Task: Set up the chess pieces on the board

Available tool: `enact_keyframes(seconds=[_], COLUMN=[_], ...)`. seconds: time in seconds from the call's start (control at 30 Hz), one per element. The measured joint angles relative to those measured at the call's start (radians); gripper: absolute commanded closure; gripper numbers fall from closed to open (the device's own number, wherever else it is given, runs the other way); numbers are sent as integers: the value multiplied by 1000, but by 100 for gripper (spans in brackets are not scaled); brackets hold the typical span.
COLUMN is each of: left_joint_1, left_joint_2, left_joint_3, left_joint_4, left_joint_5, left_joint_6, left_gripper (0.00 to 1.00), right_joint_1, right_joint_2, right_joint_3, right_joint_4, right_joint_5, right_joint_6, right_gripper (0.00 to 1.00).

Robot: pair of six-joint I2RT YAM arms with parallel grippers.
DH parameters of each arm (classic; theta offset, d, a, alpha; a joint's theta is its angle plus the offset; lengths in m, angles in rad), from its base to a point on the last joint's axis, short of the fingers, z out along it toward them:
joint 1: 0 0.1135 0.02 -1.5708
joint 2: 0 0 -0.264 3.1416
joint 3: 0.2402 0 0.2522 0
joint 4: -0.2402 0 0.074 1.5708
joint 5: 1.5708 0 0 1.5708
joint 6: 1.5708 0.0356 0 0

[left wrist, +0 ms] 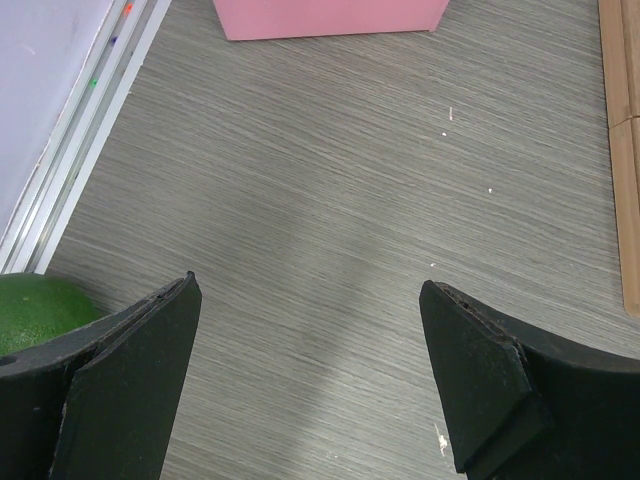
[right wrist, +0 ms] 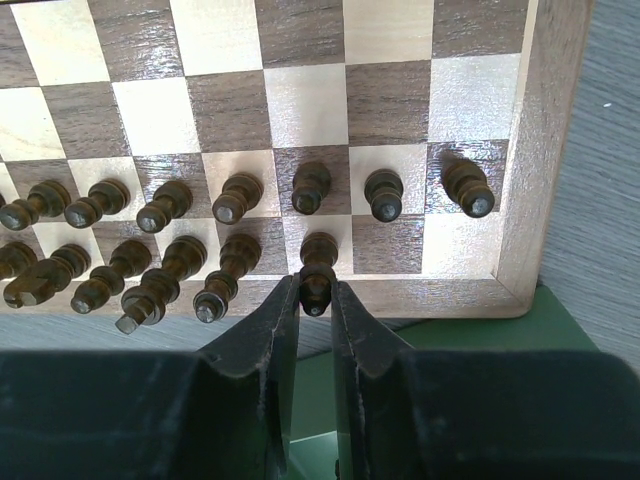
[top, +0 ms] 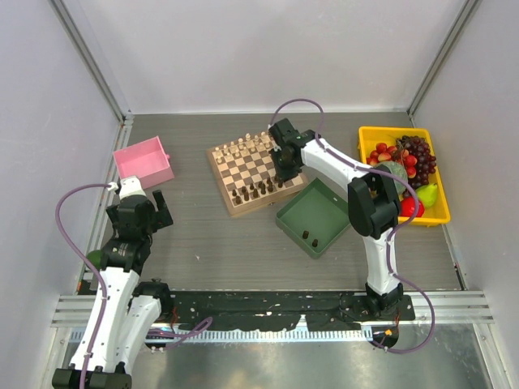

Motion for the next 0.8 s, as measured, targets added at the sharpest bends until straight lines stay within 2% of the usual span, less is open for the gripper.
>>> enact_keyframes(seconds=[0.1,0.23,0.53,0.63,0.8], left_joint_1=[0,0,0,0,0], left_joint_2=[0,2,6,6,6], left_joint_3=[0,0,0,0,0], left_joint_4=[0,0,0,-1,-2], left_joint_5=[0,0,0,0,1], left_joint_6=[0,0,0,0,0], left_gripper=[1,1,1,1,1], right_joint_1=[0,0,0,0,-1], right_joint_2=[2,2,-9,-73,-307], right_joint_3=[5,10,11,-36,-207], right_joint_4=[-3,-7,-22,-17,7], right_joint_5=[-2,-10,-9,7,38], right_joint_6=[-2,-4,-7,-8,-5], right_gripper=[67,61,55,55,55])
